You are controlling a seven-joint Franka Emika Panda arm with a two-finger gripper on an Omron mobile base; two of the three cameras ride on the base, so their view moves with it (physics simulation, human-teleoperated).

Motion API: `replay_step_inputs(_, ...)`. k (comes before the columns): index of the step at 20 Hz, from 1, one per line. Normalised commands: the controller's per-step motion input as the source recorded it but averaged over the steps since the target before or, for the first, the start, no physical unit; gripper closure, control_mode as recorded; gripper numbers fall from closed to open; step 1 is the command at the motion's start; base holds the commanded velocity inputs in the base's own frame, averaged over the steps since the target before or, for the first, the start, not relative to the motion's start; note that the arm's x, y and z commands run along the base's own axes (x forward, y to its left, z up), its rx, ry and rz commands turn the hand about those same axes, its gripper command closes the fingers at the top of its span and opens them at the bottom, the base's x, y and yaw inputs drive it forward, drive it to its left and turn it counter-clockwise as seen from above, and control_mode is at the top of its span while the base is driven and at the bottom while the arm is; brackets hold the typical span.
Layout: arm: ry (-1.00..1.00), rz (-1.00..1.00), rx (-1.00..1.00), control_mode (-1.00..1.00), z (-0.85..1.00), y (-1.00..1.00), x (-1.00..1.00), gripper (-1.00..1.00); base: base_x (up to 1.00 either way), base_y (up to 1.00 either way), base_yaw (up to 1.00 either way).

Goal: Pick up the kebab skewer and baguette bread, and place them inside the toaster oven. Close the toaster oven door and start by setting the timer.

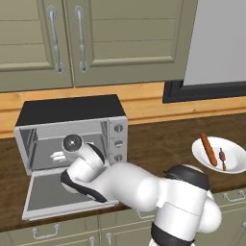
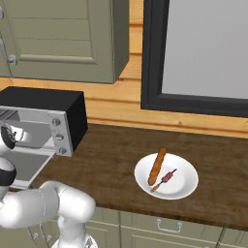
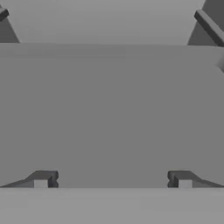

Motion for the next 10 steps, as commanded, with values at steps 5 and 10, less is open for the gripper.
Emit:
replay_step_inputs(5, 0.10, 0.00, 0.00, -1.00, -0.47, 0.00, -0.66, -1.00, 0.00, 0.00, 0.00)
replay_step_inputs(10, 0.09, 0.00, 0.00, -1.00, -0.52, 0.00, -0.72, -1.00, 0.00, 0.00, 0.00)
